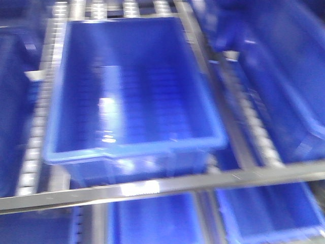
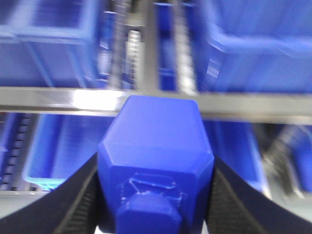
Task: Pour parts from conveyor to right shelf
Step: 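Turn and stop facing an empty blue bin on the shelf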
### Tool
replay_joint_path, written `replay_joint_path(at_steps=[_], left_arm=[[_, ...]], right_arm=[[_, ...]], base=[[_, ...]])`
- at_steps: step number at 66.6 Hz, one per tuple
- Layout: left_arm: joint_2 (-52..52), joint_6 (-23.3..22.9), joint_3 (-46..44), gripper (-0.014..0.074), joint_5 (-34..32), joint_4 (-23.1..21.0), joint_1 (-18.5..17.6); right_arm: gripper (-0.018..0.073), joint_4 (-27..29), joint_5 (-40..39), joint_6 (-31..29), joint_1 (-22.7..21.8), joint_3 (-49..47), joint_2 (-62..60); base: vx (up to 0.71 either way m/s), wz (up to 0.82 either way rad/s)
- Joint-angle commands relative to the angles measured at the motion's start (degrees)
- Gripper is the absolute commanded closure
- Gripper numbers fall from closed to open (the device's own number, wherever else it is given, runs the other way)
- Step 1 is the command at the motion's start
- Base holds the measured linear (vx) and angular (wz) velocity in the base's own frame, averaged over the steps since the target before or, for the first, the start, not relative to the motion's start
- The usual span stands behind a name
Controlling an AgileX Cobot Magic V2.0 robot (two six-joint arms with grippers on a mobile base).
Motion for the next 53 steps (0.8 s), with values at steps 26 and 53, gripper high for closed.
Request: replay_joint_path(at_steps=[26, 53], left_arm=[[1.1, -0.5, -1.1, 0.0603, -4.5, -0.5, -0.4], [1.1, -0.5, -1.1, 0.0603, -4.5, -0.5, -0.4]], right_arm=[[0.0564, 0.0, -0.3, -0.5, -0.1, -1.3, 1.2], [0.0564, 0.0, -0.3, -0.5, -0.1, -1.3, 1.2]], base=[[0.19, 0.42], [0.17, 0.05]])
